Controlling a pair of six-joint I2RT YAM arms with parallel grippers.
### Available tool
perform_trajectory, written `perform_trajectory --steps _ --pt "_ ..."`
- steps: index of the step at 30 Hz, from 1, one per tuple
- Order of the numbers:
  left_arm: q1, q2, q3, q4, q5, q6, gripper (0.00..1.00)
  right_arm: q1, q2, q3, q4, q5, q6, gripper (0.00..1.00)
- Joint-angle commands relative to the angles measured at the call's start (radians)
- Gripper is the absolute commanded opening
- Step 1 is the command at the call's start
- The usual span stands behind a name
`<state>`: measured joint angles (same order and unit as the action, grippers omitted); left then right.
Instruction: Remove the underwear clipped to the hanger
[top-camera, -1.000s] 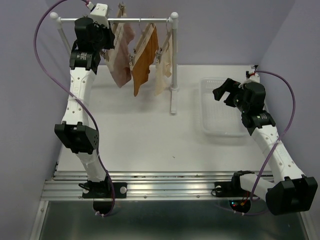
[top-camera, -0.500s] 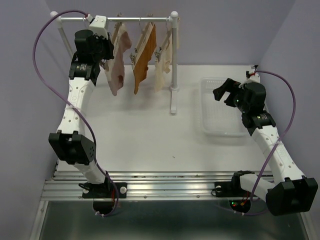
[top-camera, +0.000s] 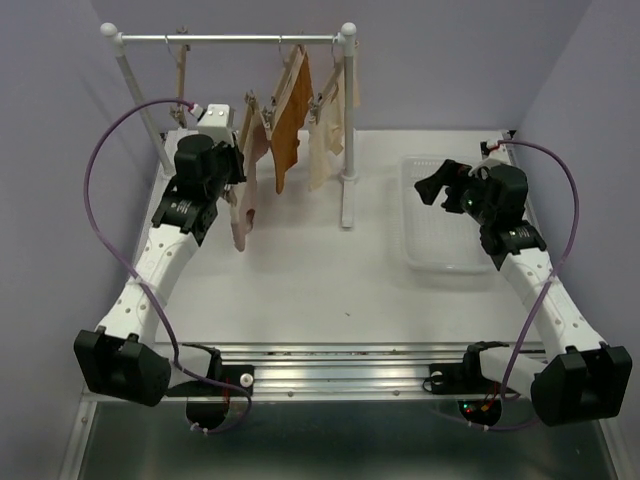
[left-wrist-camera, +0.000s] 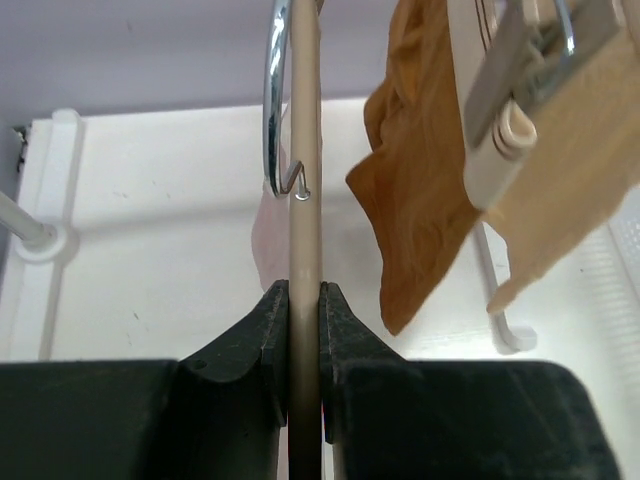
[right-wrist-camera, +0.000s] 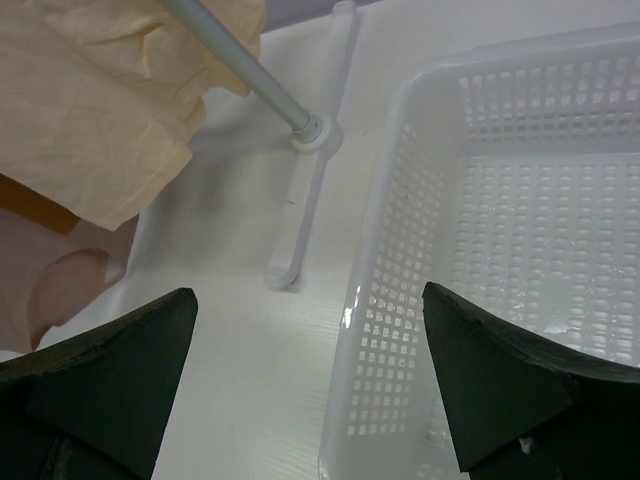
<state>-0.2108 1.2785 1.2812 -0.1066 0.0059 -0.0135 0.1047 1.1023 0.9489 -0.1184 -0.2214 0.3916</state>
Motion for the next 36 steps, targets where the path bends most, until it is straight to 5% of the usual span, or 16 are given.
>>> perform_trajectory --steps 1,14,26,31,36 --pt "-0.050 -0.132 -0.117 0.082 -0.139 -0.102 0.00 -0.002 0.004 -0.019 0.094 -0.098 0.012 1.00" --pt "-0.294 -0.343 -0.319 -0.076 -0.132 -0.298 0.00 -0.002 0.166 0.048 0.059 -0.298 0.095 1.00" --pt "-0.429 -0.357 -0.396 -0.077 0.110 -0.247 0.00 0.009 0.170 0.169 -0.098 -0.643 -0.425 1.00" --pt "-0.455 -0.364 -0.378 -0.074 0.203 -0.175 0.00 0.009 0.107 0.157 -0.243 -0.864 -0.842 1.00" --pt "-0.466 -0.357 -0.341 -0.105 0.310 -0.092 0.00 0.009 0.139 0.281 -0.455 -0.914 -1.141 1.00"
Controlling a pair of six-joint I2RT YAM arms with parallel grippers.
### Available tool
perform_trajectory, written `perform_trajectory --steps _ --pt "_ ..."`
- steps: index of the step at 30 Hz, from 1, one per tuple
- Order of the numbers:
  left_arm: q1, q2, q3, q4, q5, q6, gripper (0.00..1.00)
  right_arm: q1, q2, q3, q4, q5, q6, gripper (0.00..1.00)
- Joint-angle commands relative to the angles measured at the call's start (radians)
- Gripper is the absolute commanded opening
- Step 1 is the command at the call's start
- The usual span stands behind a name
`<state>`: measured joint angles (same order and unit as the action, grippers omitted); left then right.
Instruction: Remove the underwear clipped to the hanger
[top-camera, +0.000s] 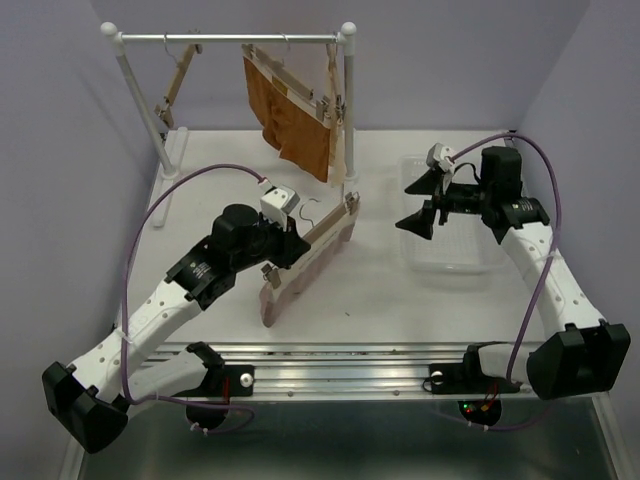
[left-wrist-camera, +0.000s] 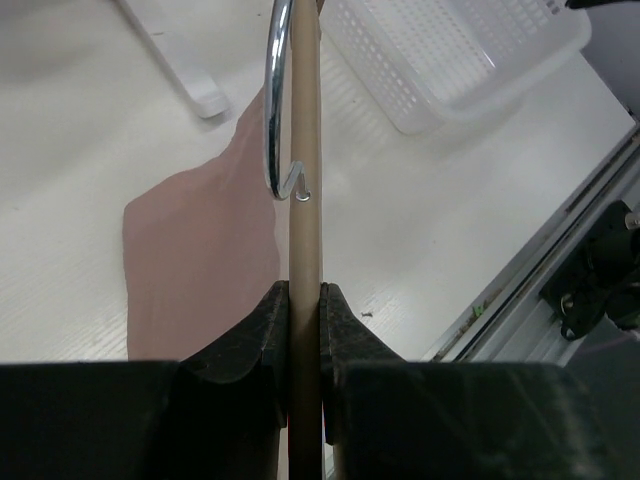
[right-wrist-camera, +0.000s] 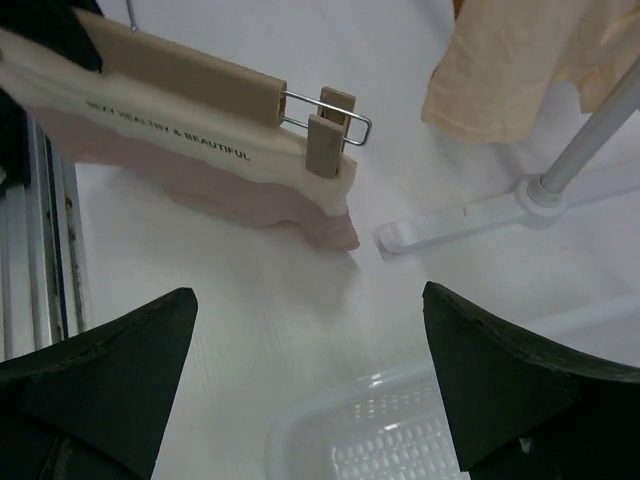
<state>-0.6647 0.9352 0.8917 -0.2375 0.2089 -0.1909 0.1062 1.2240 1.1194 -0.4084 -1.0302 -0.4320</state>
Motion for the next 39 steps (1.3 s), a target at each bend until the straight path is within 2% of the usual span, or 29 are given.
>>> perform_trajectory --steps 1,3,6,10,11,14,19,28,39 --pt "-0.016 -0.007 0.059 0.012 0.106 0.122 0.00 0.007 0.040 0.146 -0.307 -0.108 -0.452 1.00" --pt "-0.027 0.005 0.085 -0.019 0.104 0.154 0.00 0.007 0.121 0.270 -0.558 -0.111 -0.680 1.00" --pt "-0.032 0.034 0.125 -0.049 0.116 0.223 0.00 0.018 0.228 0.413 -0.763 -0.110 -0.860 1.00" --pt "-0.039 0.085 0.187 -0.108 0.153 0.315 0.00 0.053 0.348 0.572 -0.964 -0.028 -1.017 1.00" --pt "-0.042 0.103 0.200 -0.123 0.159 0.333 0.00 0.065 0.364 0.595 -0.978 0.022 -1.013 1.00" --pt "-0.049 0.123 0.242 -0.151 0.147 0.393 0.00 0.108 0.387 0.626 -0.978 0.102 -1.005 1.00" --pt "-0.058 0.157 0.282 -0.200 0.098 0.445 0.00 0.161 0.396 0.645 -0.939 0.139 -0.958 1.00" --pt "-0.075 0.163 0.271 -0.201 0.075 0.456 0.00 0.257 0.423 0.622 -0.779 0.243 -0.798 1.00" --pt "-0.079 0.152 0.257 -0.195 0.072 0.456 0.00 0.302 0.456 0.638 -0.773 0.271 -0.798 1.00"
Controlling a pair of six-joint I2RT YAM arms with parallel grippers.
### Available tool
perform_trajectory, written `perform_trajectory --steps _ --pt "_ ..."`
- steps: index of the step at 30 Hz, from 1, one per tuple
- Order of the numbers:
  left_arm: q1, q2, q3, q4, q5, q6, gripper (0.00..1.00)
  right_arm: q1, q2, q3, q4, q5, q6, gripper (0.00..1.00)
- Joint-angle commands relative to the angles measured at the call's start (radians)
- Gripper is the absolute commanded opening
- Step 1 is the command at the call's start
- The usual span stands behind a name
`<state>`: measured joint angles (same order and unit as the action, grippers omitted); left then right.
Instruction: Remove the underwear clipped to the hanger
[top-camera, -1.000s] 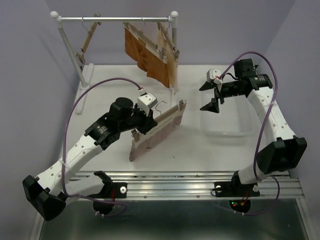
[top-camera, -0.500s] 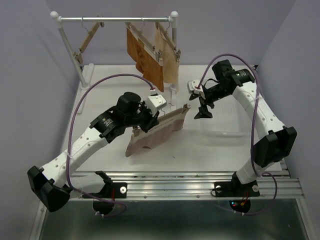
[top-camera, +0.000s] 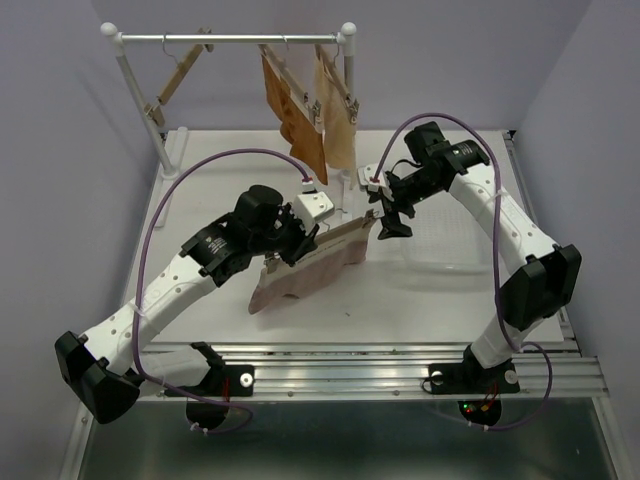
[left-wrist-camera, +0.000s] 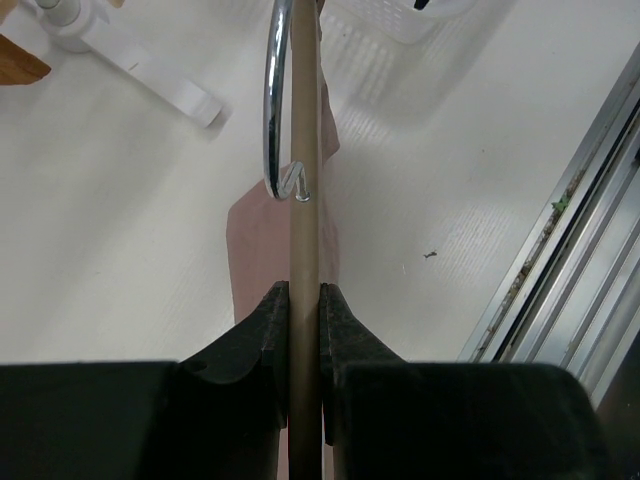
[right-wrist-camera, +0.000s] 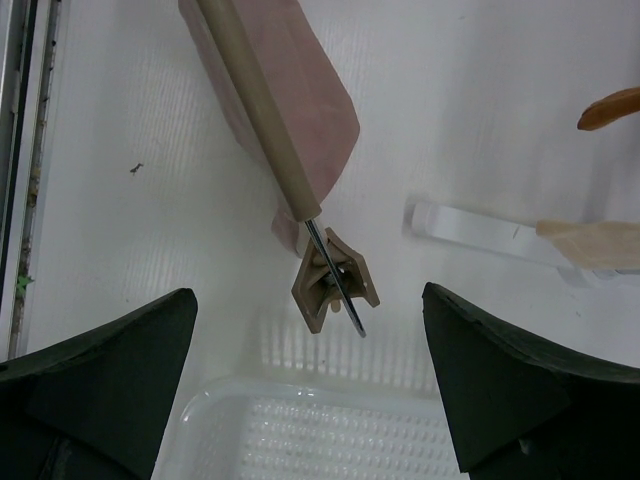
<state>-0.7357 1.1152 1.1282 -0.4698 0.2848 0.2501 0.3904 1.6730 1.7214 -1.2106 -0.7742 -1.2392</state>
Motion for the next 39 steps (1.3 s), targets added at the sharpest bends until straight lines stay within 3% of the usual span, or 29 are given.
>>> perform_trajectory --steps 1,8,12,13,14,17,18,33,34,35,36,37,38,39 --pt "-0.008 -0.028 0.021 0.037 -0.004 0.015 0.00 0.018 0.008 0.033 0.032 0.015 0.010 1.00" --pt "-0.008 -0.032 0.021 0.034 -0.027 0.012 0.00 0.045 0.019 0.032 0.039 0.021 0.011 0.99" --pt "-0.008 -0.037 0.018 0.033 -0.038 0.011 0.00 0.045 0.021 0.032 0.046 0.035 0.012 0.90" --pt "-0.008 -0.037 0.018 0.033 -0.039 0.011 0.00 0.045 0.021 0.033 0.046 0.036 0.017 0.83" --pt "-0.008 -0.040 0.018 0.031 -0.042 0.011 0.00 0.045 0.022 0.032 0.048 0.041 0.023 0.54" --pt "-0.008 -0.043 0.018 0.033 -0.049 0.009 0.00 0.056 0.033 0.041 0.075 0.079 0.084 0.22" --pt "-0.008 -0.051 0.018 0.033 -0.041 0.011 0.00 0.056 0.034 0.043 0.095 0.098 0.093 0.01" --pt "-0.008 -0.071 -0.002 0.057 -0.088 -0.005 0.00 0.067 0.060 0.067 0.129 0.107 0.144 0.01" --pt "-0.008 -0.069 -0.002 0.060 -0.090 -0.008 0.00 0.067 0.051 0.061 0.147 0.108 0.168 0.01" --pt "-0.008 -0.068 -0.002 0.062 -0.090 -0.009 0.00 0.067 0.045 0.052 0.169 0.111 0.196 0.43" --pt "-0.008 -0.063 -0.002 0.065 -0.093 -0.012 0.00 0.067 0.038 0.043 0.192 0.125 0.217 0.63" --pt "-0.008 -0.060 -0.002 0.068 -0.107 -0.023 0.00 0.067 0.030 0.031 0.242 0.133 0.262 0.74" --pt "-0.008 -0.054 -0.004 0.069 -0.111 -0.026 0.00 0.067 0.012 0.005 0.273 0.144 0.286 1.00" --pt "-0.008 -0.052 -0.001 0.069 -0.119 -0.038 0.00 0.067 0.001 -0.028 0.331 0.156 0.319 1.00"
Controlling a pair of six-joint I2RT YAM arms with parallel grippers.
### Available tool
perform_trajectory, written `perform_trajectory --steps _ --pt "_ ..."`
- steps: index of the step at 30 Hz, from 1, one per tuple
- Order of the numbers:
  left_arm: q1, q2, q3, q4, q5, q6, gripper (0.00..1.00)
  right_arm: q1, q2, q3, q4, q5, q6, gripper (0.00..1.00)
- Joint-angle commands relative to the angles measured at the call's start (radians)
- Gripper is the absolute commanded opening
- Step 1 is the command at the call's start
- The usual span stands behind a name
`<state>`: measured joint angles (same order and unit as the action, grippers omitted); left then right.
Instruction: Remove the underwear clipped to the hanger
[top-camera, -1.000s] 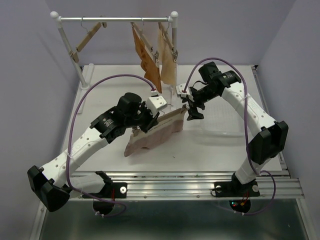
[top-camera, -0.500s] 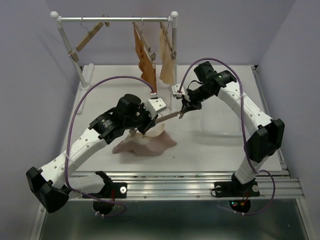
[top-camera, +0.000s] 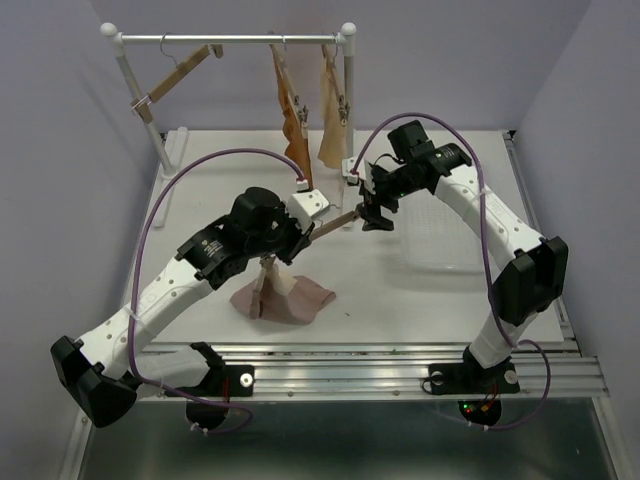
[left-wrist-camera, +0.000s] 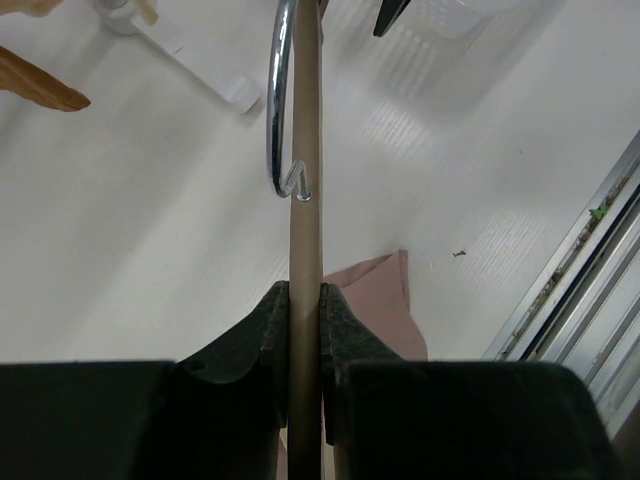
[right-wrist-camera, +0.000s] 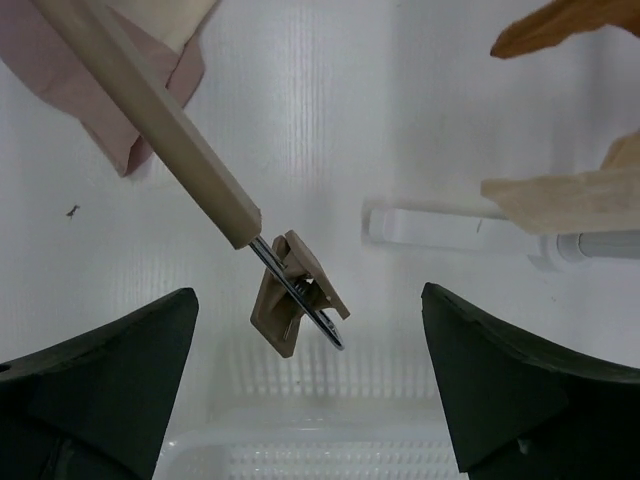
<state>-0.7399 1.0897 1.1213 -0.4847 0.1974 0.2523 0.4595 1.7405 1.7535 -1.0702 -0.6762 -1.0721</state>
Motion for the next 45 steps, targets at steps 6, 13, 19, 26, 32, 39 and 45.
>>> perform_trajectory --steps 6,13,19,26,32,39,45 --pt "-0.004 -0.002 -0.002 0.086 -0.064 -0.091 0.00 -0.002 -0.134 -0.103 0.296 0.112 0.221 1.00" --pt "-0.004 -0.001 -0.047 0.184 -0.124 -0.212 0.00 -0.002 -0.241 -0.201 0.459 0.196 0.331 1.00" --pt "-0.004 0.012 -0.089 0.374 -0.223 -0.407 0.00 -0.021 -0.338 -0.346 0.819 0.260 0.740 1.00" --pt "-0.003 0.024 -0.117 0.560 -0.245 -0.535 0.00 -0.042 -0.507 -0.653 1.202 0.395 1.273 1.00" --pt "0.000 0.019 -0.155 0.685 -0.158 -0.619 0.00 -0.053 -0.640 -0.859 1.400 0.359 1.493 1.00" --pt "0.002 0.009 -0.233 0.840 -0.050 -0.731 0.00 -0.053 -0.697 -0.982 1.563 0.357 1.705 1.00" --pt "0.002 -0.011 -0.275 0.879 -0.021 -0.757 0.00 -0.053 -0.650 -1.051 1.742 0.299 1.879 1.00"
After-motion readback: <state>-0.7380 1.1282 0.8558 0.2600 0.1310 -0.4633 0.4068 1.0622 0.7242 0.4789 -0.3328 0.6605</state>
